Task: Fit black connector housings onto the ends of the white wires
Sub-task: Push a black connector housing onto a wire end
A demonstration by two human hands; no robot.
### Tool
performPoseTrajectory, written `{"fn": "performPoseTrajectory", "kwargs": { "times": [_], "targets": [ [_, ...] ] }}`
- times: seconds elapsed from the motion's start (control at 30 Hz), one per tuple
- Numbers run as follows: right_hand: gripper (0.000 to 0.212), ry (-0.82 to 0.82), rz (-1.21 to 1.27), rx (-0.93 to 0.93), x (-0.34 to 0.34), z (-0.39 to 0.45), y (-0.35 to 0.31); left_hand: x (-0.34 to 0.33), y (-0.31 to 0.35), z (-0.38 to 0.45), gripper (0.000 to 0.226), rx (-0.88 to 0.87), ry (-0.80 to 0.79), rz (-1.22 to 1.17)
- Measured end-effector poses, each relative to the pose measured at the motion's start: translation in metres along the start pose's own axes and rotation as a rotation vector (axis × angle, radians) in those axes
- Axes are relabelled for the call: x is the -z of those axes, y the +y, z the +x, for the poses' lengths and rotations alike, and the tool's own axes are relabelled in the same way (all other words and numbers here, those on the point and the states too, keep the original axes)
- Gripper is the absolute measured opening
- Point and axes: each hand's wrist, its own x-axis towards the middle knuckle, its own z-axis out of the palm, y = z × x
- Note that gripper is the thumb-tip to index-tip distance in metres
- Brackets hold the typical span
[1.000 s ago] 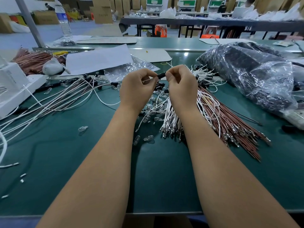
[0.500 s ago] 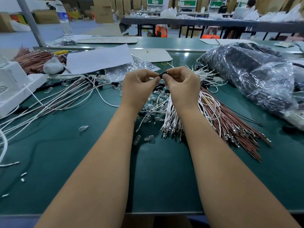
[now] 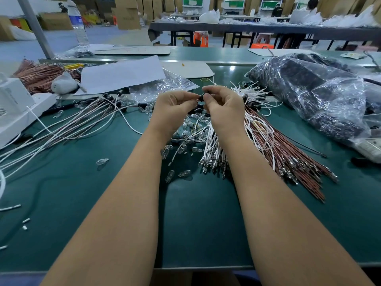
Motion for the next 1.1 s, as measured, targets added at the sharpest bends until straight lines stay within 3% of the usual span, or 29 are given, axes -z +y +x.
{"fn": "performPoseTrajectory", "kwargs": {
  "times": [0.3,0.67,1.1],
  "targets": [
    [0.012,0.020,0.110,-0.068,-0.0003,0.0007,0.0025,-0.0032,0.0000,-0.0025,0.005,-0.009,0.064,0.104],
    [0.005,-0.059,0.231,-0.111,-0.0041,-0.0040,0.0022,-0.0042,-0.0025,-0.0027,0.005,-0.120,0.176,0.309],
    [0.004,-0.062,0.388,-0.198,-0.0052,-0.0071,0.0055,-0.0047,-0.0015,-0.0045,0.009,-0.107,0.150,0.215]
  ]
}}
